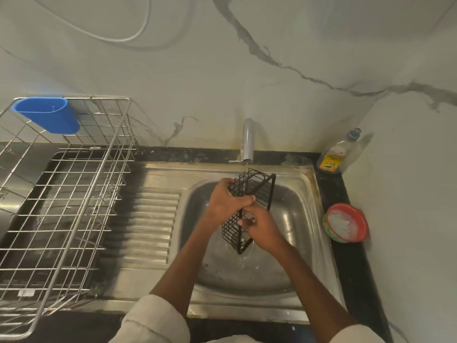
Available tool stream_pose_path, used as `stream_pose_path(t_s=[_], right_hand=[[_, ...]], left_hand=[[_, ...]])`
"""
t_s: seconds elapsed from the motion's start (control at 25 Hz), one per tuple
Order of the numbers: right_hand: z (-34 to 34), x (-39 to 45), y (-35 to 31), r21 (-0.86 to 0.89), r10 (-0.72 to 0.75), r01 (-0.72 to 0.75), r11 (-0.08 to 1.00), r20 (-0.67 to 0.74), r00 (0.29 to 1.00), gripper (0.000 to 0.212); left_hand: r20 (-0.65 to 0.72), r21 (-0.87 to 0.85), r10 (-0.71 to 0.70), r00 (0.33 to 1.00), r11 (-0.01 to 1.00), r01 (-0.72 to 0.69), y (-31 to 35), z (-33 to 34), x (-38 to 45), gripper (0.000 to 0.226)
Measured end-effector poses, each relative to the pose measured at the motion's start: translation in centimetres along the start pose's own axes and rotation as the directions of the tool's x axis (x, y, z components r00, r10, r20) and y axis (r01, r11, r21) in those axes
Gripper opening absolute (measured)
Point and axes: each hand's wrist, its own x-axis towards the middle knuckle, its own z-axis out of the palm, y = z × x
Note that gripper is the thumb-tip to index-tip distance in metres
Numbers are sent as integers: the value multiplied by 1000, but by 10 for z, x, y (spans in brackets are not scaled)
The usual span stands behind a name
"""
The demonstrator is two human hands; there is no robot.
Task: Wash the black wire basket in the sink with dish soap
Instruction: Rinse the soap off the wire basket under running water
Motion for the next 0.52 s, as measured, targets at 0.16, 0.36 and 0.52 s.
stream_pose_path(t_s=[0.16,0.36,0.52], right_hand=[[-17,-6,-1,13,98,-98,995,-29,995,35],[-49,22,-11,-48,135,-170,984,-413,901,70],[-49,54,-31,91,126,-121,988,-50,991,78]], left_hand=[[11,123,100,995,987,-101,-6,-11,1,65],[15,123,167,986,978,-168,-24,-46,0,71],[57,49,189,980,980,-192,-26,-78,-4,71]])
